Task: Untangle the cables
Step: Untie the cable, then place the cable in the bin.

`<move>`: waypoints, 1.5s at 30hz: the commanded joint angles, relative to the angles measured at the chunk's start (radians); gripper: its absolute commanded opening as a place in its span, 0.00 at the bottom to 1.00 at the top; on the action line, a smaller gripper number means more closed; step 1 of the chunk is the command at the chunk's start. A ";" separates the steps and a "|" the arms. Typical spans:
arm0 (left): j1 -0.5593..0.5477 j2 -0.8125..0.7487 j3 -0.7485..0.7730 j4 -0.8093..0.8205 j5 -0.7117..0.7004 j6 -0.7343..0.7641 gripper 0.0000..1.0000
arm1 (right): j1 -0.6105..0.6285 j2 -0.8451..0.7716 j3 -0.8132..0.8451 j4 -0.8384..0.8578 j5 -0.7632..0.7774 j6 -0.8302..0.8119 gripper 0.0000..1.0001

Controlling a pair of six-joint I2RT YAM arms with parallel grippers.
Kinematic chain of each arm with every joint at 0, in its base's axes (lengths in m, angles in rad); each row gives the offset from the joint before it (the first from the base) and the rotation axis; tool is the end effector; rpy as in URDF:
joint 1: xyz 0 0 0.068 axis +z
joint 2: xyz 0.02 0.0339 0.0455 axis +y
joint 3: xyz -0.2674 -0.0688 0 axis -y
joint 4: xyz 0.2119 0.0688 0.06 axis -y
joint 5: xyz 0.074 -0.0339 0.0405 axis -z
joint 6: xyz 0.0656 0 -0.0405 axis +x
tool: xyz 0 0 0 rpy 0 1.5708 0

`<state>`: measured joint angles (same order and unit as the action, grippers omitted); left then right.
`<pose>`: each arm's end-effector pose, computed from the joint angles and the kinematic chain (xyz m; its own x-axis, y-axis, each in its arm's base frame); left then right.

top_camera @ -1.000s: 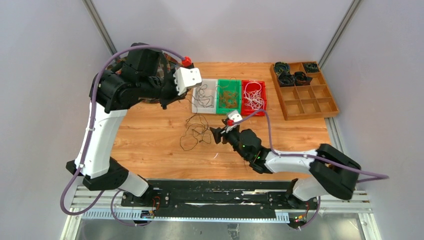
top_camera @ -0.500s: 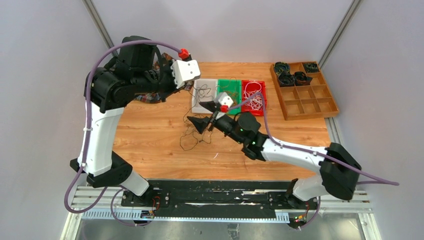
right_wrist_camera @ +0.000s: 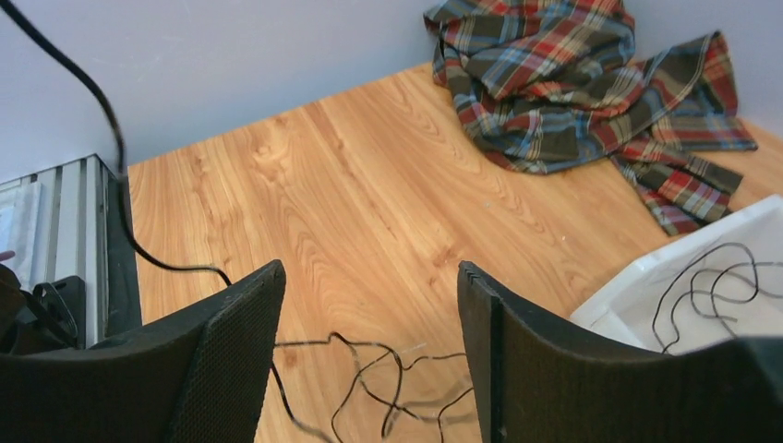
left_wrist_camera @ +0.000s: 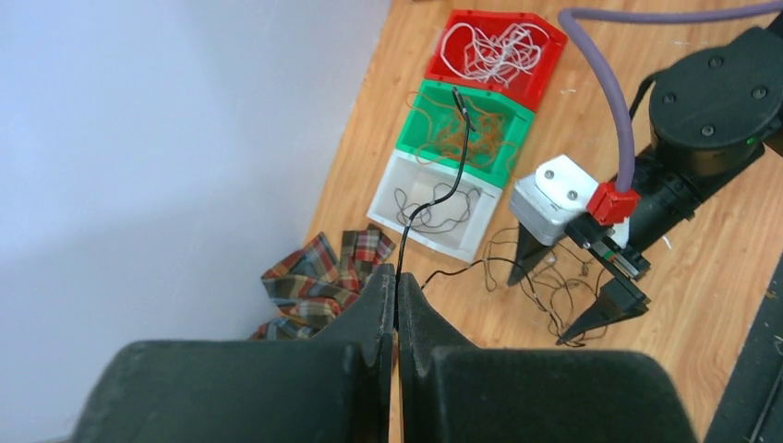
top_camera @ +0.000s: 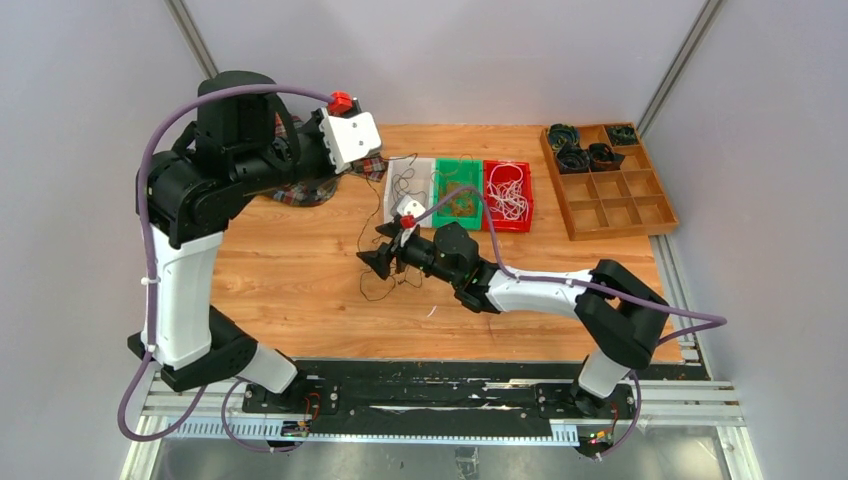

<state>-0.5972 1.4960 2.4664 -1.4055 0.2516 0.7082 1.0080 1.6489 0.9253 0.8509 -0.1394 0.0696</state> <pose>0.1520 -0.1231 0.5309 0.2110 0.6184 -0.7570 0.7822 0.3577 0.5102 0.1936 0.3239 0.3024 0.0042 0.1358 -0.9907 -0.9136 0.4033 0.0514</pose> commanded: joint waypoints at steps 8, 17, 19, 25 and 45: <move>-0.007 -0.018 -0.016 0.197 -0.070 0.003 0.00 | -0.123 -0.010 -0.114 0.159 -0.028 0.208 0.69; -0.007 0.053 -0.049 0.389 -0.212 0.009 0.00 | -0.273 -0.224 -0.180 0.119 0.085 0.263 0.76; -0.007 0.070 -0.058 0.426 -0.219 0.015 0.00 | -0.281 -0.261 -0.173 0.028 0.180 0.222 0.75; -0.007 0.134 -0.108 0.542 -0.248 0.035 0.00 | -0.284 -0.320 -0.205 -0.049 0.368 0.119 0.72; -0.006 0.273 -0.250 0.762 -0.362 0.132 0.00 | -0.285 -0.382 -0.332 -0.052 0.556 0.059 0.69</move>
<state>-0.5972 1.7508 2.2364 -0.7227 -0.0746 0.8127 0.7364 1.2831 0.6083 0.7845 0.3706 0.1555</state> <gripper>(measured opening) 0.012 0.693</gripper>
